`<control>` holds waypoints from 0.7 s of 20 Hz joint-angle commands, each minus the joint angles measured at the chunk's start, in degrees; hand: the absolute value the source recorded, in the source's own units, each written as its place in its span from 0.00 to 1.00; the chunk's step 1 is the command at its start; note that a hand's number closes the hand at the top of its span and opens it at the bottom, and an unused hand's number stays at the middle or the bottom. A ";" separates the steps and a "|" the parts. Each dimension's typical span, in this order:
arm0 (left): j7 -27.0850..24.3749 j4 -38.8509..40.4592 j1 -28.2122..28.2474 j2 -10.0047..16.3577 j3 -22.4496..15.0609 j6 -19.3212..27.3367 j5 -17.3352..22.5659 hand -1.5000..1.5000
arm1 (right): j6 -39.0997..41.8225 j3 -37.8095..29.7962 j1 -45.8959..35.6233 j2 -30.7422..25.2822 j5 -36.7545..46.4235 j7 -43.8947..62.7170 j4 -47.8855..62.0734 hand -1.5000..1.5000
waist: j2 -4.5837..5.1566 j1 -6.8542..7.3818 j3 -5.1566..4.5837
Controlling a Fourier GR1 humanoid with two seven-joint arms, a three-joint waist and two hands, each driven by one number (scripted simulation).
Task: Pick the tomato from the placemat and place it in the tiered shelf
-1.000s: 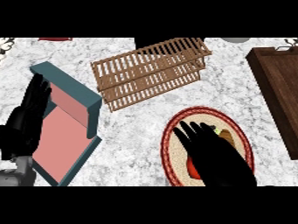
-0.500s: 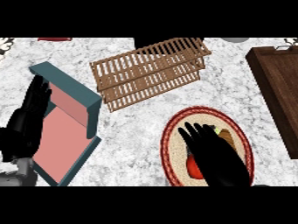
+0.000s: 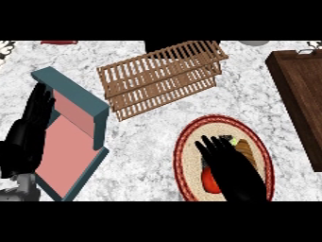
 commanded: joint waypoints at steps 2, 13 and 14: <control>1.29 6.20 -6.63 -1.00 1.19 0.78 -1.87 0.50 | -0.10 -3.02 1.02 2.05 2.08 -5.36 2.08 0.00 | 0.07 -0.26 0.00; 0.76 0.91 -2.90 -1.79 2.33 -2.17 -2.21 0.50 | -0.92 -5.31 1.27 11.77 10.20 -10.78 14.05 0.00 | 0.02 0.06 -0.01; 2.57 -4.26 1.92 -0.85 3.37 -3.89 -0.22 0.50 | 0.06 -6.34 4.36 7.19 9.71 -13.35 10.49 0.00 | -0.04 0.10 0.00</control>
